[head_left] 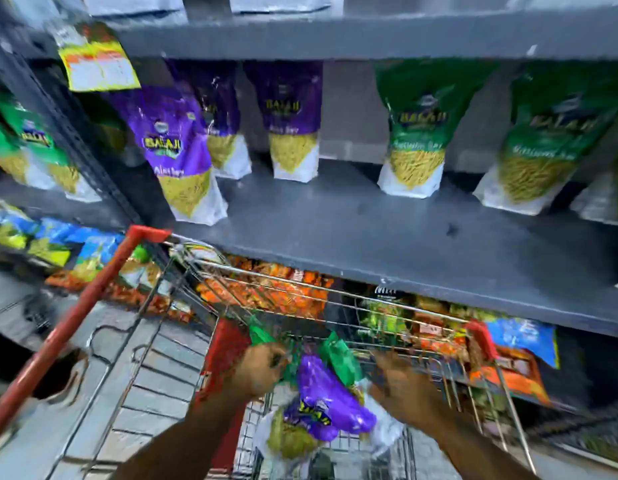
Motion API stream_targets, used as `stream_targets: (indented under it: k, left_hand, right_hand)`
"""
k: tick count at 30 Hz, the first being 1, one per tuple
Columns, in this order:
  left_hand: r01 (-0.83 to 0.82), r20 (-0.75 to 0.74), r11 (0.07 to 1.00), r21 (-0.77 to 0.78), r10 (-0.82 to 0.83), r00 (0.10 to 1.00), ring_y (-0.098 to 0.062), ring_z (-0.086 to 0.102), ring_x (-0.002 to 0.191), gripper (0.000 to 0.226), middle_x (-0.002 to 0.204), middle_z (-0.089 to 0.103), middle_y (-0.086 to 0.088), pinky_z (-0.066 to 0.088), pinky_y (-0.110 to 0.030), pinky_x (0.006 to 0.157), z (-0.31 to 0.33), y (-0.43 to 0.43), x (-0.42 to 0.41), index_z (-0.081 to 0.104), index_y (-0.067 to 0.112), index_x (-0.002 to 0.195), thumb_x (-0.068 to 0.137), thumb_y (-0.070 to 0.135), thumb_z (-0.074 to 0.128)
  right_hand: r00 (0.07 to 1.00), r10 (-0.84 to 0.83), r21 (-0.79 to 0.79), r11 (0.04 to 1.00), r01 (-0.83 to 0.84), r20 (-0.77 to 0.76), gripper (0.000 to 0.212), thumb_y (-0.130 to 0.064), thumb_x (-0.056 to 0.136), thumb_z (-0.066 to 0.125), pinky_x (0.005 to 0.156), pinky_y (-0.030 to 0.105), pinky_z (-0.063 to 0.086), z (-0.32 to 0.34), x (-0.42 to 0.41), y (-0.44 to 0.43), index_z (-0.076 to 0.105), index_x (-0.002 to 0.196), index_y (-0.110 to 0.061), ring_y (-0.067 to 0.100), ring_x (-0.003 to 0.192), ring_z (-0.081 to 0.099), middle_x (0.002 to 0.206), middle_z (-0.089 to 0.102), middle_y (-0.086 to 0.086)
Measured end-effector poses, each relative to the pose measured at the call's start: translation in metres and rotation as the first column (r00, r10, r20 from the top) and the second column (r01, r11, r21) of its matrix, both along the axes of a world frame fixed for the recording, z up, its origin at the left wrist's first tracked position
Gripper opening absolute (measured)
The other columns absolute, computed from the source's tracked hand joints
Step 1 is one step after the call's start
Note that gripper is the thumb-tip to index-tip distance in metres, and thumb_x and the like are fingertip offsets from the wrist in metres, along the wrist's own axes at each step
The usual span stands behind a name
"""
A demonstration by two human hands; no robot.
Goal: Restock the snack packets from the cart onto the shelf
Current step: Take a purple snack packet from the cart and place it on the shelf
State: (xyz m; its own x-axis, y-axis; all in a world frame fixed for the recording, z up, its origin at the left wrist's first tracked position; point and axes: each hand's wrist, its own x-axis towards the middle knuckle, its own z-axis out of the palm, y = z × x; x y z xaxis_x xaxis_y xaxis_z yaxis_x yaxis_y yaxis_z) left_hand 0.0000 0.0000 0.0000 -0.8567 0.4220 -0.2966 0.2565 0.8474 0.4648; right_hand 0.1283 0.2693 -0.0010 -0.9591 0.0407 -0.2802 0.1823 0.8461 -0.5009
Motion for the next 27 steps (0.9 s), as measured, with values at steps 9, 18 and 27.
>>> stream_targets:
  k: [9, 18, 27]
  left_hand:
    - [0.346, 0.16, 0.937, -0.056, -0.334, 0.929, -0.027, 0.065, 0.069, 0.034, 0.076, 0.072, -0.009, 0.047, -0.033, 0.063, -0.046, -0.004, 0.044, 0.065, 0.012, 0.077, 0.076, 0.039, 0.043]
    - [0.134, 0.394, 0.959, -0.248, -0.027, 0.919, -0.02, 0.069, 0.092, 0.045, 0.096, 0.072, -0.006, 0.044, -0.019, 0.07, -0.154, -0.042, 0.03, 0.067, 0.023, 0.101, 0.066, 0.051, 0.064]
    - [-0.159, 0.489, 0.984, -0.076, 0.176, 0.854, -0.024, 0.061, 0.111, 0.051, 0.107, 0.065, -0.012, 0.044, -0.028, 0.091, -0.154, -0.019, 0.02, 0.057, 0.003, 0.118, 0.082, 0.038, 0.062]
  right_hand:
    - [0.958, 0.02, -0.225, 0.973, 0.047, 0.286, 0.057, -0.079, 0.07, 0.047, 0.075, 0.031, 0.051, -0.077, 0.018, -0.036, 0.063, 0.089, -0.027, 0.02, 0.089, 0.065, 0.091, 0.07, -0.001]
    - [0.957, -0.12, -0.278, 0.941, 0.195, 0.264, 0.018, -0.036, 0.079, 0.058, 0.06, 0.023, 0.04, -0.072, 0.016, -0.052, 0.054, 0.069, -0.049, -0.001, 0.059, 0.05, 0.053, 0.053, -0.016]
    - [0.854, -0.256, -0.434, 0.773, 0.462, 0.453, 0.034, -0.018, 0.056, 0.085, 0.07, 0.022, 0.05, -0.098, 0.045, -0.04, 0.072, 0.087, -0.02, 0.002, 0.077, 0.064, 0.083, 0.077, -0.009]
